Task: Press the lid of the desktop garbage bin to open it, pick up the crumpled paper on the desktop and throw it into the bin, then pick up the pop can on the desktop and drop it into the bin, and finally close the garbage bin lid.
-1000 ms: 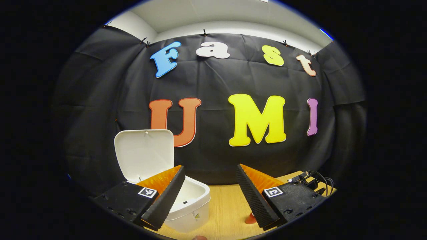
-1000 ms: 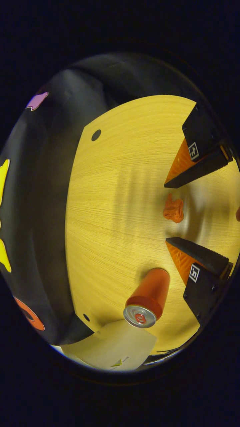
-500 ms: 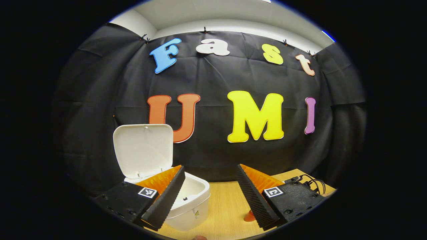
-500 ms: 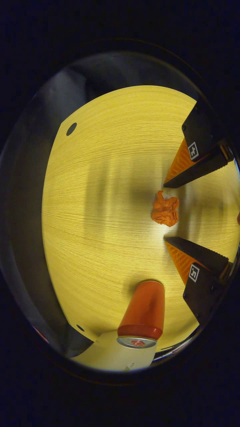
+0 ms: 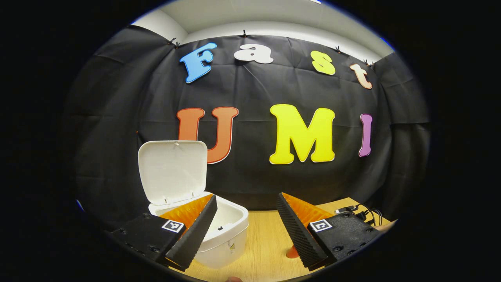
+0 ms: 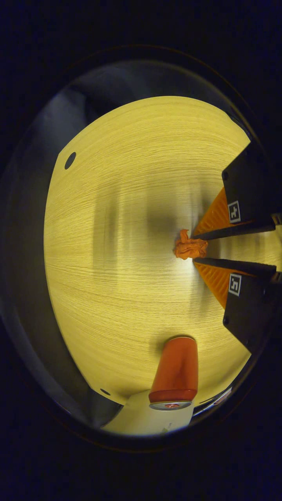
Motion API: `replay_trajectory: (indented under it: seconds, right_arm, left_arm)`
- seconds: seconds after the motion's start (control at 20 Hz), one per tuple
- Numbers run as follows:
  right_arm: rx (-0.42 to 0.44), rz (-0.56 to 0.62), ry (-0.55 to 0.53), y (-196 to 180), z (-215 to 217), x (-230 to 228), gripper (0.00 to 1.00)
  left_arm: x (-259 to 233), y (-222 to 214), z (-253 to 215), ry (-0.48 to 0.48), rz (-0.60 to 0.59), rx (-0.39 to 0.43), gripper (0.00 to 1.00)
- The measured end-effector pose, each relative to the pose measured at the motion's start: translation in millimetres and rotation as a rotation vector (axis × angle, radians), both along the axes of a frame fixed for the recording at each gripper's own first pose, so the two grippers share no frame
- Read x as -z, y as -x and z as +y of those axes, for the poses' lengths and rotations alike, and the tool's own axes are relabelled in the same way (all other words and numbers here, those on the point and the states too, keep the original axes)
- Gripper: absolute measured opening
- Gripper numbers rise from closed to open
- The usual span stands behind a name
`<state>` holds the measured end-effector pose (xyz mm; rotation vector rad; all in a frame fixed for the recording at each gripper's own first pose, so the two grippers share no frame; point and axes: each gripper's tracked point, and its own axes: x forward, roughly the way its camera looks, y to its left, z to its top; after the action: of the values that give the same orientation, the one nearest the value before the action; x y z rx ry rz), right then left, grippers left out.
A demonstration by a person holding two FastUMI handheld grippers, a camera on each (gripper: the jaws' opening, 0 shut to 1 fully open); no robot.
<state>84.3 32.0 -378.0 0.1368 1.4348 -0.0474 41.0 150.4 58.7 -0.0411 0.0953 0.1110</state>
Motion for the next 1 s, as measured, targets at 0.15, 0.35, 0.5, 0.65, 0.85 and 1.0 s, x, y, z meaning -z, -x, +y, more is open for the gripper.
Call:
replay_trajectory:
  seconds: [0.15,0.35,0.5,0.65,0.85,1.0]
  right_arm:
    - [0.049,0.013,-0.06,6.8,-1.6,-0.8,0.2]
    - [0.023,-0.031,-0.074,-0.1,-4.8,-8.3,0.13]
    - [-0.02,-0.101,-0.064,-8.6,-4.3,-17.8,0.13]
    - [-0.031,-0.156,-0.095,-17.3,-2.5,-26.6,0.13]
    - [-0.05,-0.234,-0.156,-42.5,1.3,-57.0,0.09]
    - [-0.082,-0.288,-0.194,-59.4,-0.8,-90.4,0.12]
  left_arm:
    - [4.3,2.1,0.8,0.017,0.013,-0.008,1.0]
    - [6.2,4.4,-1.6,0.025,0.019,-0.005,1.0]
    - [5.8,6.9,-2.7,0.029,0.02,-0.003,1.0]
    - [5.3,8.9,-2.3,0.036,0.022,0.0,1.0]
    - [4.7,12.9,3.7,0.044,0.028,-0.003,1.0]
    - [5.5,16.2,10.9,0.036,0.032,-0.005,1.0]
